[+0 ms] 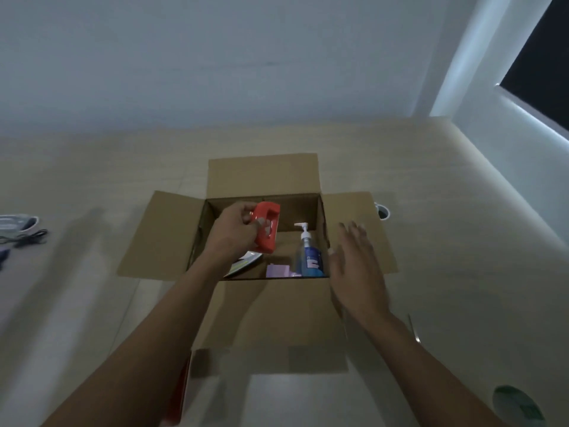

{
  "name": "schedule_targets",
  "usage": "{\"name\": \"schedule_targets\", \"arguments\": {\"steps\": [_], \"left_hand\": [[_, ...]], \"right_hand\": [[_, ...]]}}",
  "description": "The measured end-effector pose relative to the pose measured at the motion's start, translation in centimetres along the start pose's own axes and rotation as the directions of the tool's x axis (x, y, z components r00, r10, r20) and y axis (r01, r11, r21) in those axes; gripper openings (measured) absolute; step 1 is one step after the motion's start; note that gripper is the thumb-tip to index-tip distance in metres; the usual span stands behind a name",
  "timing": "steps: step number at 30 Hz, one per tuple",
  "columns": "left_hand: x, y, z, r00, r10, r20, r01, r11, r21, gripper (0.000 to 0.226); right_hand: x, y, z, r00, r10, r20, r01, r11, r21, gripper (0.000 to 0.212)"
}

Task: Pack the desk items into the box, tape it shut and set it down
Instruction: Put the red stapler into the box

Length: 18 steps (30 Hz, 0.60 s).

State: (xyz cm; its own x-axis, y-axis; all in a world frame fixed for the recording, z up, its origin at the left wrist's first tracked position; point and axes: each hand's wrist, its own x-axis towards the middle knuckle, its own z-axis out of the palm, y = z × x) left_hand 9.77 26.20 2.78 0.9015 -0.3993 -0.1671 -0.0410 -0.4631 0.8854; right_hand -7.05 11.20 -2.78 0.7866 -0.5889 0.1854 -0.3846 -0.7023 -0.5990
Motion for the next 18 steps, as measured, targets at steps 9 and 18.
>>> {"name": "schedule_targets", "arguments": {"steps": [9, 18], "left_hand": [[7.9, -5.0, 5.1, 0.982, -0.129, 0.141, 0.121, 0.991, 0.06, 0.019], [11.1, -6.8, 10.1, 0.973, -0.195, 0.122, 0.165, 0.961, 0.223, 0.008]], "right_hand": [[2.3, 2.3, 5.2, 0.961, 0.15, 0.232, -0.126, 0.985, -0.117, 0.065], [2.2, 2.4, 6.0, 0.955, 0.151, 0.256, -0.142, 0.988, -0.054, 0.079]]}}
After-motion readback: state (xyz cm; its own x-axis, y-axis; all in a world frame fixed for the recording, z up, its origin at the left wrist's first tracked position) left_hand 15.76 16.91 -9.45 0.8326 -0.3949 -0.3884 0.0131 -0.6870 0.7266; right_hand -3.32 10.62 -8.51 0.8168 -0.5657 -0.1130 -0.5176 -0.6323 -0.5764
